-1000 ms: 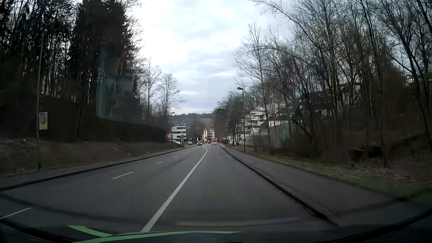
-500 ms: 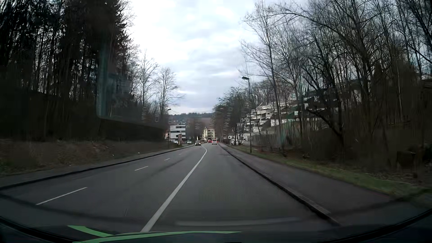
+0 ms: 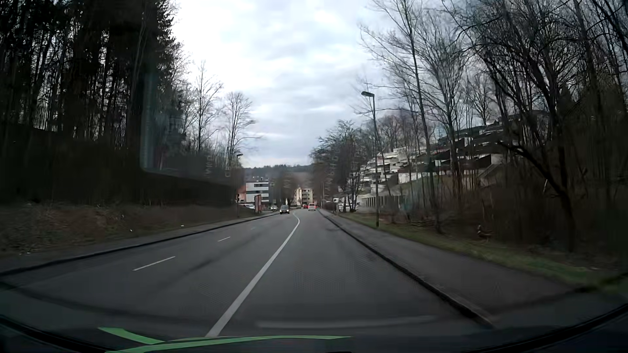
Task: Follow the waypoints while adhering to traffic rules and regulations
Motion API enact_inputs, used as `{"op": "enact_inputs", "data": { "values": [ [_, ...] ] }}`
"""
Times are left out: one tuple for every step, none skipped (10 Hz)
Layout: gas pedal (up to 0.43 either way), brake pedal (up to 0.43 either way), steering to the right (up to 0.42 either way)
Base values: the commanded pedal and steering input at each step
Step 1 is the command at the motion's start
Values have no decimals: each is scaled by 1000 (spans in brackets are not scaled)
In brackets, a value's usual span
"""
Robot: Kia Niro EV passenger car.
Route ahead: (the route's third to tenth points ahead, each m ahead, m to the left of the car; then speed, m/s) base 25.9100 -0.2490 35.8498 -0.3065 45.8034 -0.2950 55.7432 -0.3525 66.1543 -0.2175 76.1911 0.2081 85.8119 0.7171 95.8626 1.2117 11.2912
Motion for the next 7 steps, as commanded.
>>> {"op": "enact_inputs", "data": {
  "values": [
    [0, 49, 0],
    [0, 49, -1],
    [0, 49, -1],
    [0, 49, 0],
    [0, 49, -1],
    [0, 49, -1],
    [0, 49, 0]
  ]
}}
